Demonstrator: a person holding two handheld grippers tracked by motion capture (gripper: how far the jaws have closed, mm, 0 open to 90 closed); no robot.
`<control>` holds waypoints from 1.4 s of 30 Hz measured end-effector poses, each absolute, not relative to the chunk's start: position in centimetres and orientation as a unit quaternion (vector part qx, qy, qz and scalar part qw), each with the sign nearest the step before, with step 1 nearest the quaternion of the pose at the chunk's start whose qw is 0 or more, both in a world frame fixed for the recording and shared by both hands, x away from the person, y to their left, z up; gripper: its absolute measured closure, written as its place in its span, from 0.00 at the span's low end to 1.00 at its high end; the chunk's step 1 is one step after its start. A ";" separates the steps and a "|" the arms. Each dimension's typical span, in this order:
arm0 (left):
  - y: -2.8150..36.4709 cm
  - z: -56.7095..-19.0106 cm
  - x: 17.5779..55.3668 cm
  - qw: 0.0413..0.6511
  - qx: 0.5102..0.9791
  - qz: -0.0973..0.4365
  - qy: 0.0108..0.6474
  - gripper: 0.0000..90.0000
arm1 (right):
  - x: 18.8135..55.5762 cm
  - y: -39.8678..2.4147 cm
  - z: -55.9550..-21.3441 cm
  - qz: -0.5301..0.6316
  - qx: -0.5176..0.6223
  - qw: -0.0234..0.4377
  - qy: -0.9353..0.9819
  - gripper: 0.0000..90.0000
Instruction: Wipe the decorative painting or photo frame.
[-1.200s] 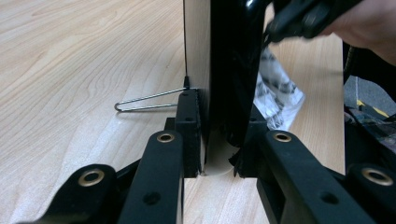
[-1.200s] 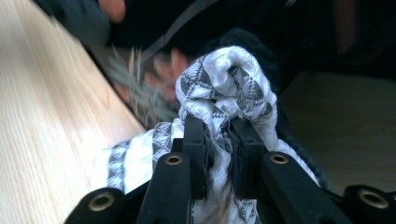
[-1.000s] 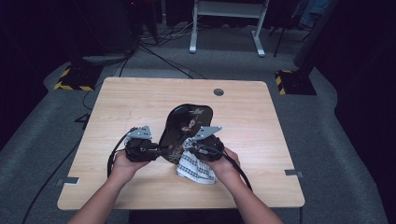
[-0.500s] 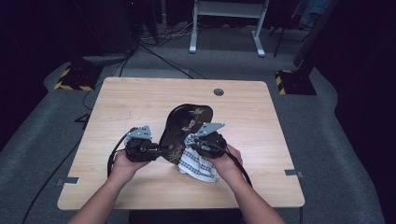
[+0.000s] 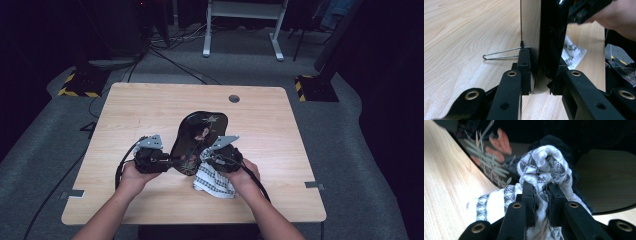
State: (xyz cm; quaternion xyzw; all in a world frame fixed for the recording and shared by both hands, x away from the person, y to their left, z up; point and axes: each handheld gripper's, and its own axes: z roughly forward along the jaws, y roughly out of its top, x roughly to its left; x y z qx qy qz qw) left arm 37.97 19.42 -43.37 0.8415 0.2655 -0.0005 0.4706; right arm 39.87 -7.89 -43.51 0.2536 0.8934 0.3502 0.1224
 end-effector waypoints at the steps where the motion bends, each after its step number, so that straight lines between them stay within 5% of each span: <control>1: 19.4 -43.4 38.0 0.471 0.841 -0.001 0.265 0.84 | 39.9 -7.9 -43.5 0.350 0.254 0.122 0.893 0.88; 7: 19.4 -43.4 38.0 0.471 0.841 -0.001 0.266 0.84 | 40.6 -9.0 -40.9 0.379 0.266 0.135 0.876 0.88; 16: 19.3 -43.4 37.9 0.471 0.841 0.000 0.266 0.84 | 40.4 -9.2 -44.3 0.365 0.280 0.110 0.881 0.88; 27: 19.3 -43.4 38.0 0.471 0.841 -0.001 0.266 0.84 | 41.1 -10.1 -41.1 0.388 0.286 0.134 0.866 0.88; 36: 19.3 -43.4 38.0 0.471 0.841 0.000 0.266 0.84 | 40.8 -9.9 -44.4 0.370 0.294 0.114 0.874 0.88; 42: 19.3 -43.4 37.9 0.471 0.841 0.000 0.267 0.84 | 41.1 -10.2 -42.7 0.377 0.295 0.126 0.869 0.88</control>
